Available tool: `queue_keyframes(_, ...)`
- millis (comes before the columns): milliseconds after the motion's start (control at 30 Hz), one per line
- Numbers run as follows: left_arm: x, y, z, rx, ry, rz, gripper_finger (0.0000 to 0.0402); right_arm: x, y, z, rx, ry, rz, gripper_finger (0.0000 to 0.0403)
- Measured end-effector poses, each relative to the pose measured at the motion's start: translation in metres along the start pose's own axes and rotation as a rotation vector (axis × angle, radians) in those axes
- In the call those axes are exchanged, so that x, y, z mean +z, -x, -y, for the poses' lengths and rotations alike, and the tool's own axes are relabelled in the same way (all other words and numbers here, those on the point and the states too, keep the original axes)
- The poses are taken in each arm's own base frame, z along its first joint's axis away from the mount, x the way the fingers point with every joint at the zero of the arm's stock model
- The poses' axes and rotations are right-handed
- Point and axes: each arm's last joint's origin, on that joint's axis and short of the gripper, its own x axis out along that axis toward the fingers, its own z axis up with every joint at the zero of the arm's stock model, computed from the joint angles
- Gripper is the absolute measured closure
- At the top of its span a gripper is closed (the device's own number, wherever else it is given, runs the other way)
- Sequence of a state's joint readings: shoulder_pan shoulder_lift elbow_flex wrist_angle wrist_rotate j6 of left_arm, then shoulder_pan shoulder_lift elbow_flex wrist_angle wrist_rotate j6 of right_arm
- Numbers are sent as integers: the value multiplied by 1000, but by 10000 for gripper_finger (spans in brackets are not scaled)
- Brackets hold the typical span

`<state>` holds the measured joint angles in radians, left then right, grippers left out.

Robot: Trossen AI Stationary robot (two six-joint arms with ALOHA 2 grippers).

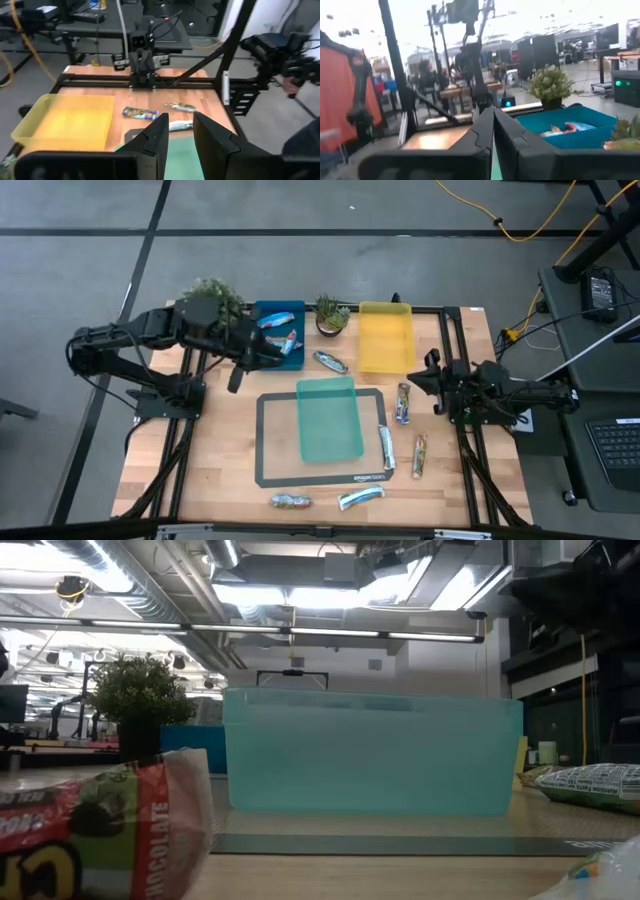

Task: Pick and place Granola Bars by type
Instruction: Put the red granola bar into the dark blue bin

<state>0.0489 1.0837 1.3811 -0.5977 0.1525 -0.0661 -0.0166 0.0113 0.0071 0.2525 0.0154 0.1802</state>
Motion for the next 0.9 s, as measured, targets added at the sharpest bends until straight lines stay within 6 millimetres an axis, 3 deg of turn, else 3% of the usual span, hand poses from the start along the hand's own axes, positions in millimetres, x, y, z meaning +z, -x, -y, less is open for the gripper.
queue_keyframes(400,-7,-7,1,69,39,-40,329,-2,0,1,-19,6,-15,386)
queue_keyframes(600,-43,-28,3,-13,151,-191,331,-6,0,2,-28,4,-61,386)
queue_keyframes(900,-100,-53,58,-176,159,-433,356,-14,1,3,-43,8,-146,386)
